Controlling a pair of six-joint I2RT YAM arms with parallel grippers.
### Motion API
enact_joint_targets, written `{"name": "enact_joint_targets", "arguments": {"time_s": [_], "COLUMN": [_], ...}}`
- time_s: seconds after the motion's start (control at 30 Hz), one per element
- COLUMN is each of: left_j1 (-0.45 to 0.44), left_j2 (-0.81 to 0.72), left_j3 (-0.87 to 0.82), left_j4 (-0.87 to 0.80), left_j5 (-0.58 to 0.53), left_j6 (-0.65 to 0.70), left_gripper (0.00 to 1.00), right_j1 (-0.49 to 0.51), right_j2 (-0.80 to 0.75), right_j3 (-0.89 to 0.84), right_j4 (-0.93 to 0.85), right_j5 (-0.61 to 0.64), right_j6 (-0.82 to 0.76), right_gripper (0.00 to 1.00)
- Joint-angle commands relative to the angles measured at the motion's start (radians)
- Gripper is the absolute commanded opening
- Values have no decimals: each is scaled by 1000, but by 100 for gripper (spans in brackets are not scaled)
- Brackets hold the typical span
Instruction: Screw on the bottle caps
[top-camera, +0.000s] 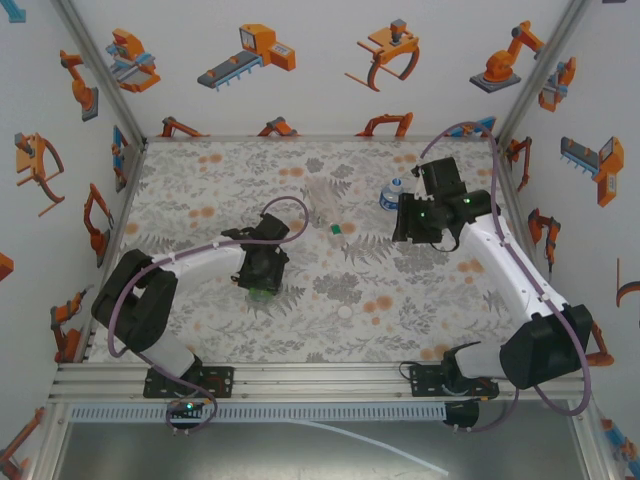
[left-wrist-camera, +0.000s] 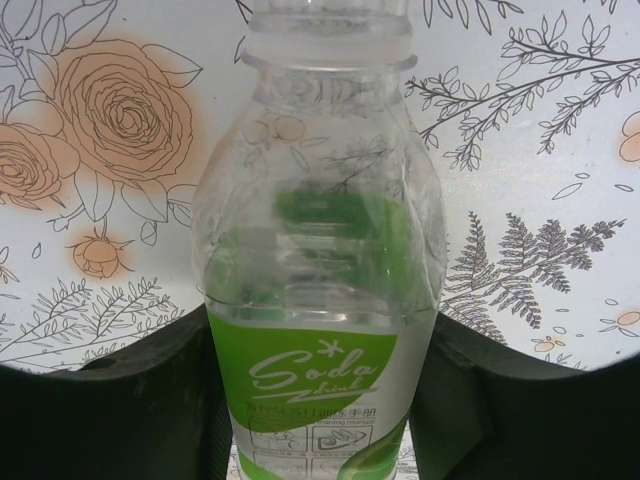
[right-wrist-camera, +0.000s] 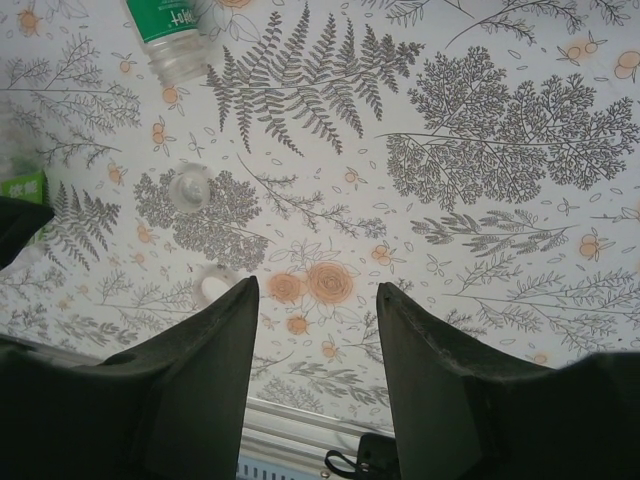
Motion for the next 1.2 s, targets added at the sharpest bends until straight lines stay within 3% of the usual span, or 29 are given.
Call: {"name": "enact_joint_targets", "arguments": {"time_s": [0.0, 0.3, 0.63, 0.83, 1.17], "left_j1": [-10, -25, -32, -32, -32], "left_j2": [-29, -234, -653, -858, -1023], "left_j3": [-24, -50, -174, -251, -310], "left_j4": [-32, 22, 297, 424, 512], "left_j5": [-18, -21, 235, 362, 466], "left_j6": [-7, 89, 344, 393, 410], "left_gripper": [46, 34, 23, 19, 13], "right_j1": [3, 60, 185, 280, 476], "right_j2": [-31, -73, -97, -85, -54], "right_j3": [-9, -36, -83, -124, -203], "right_j4": [-4, 7, 37, 81, 172], "right_j5": [-11, -12, 28, 57, 181], "right_j6": [14, 47, 123, 173, 230], "right_gripper": [48, 46, 45, 45, 45]}}
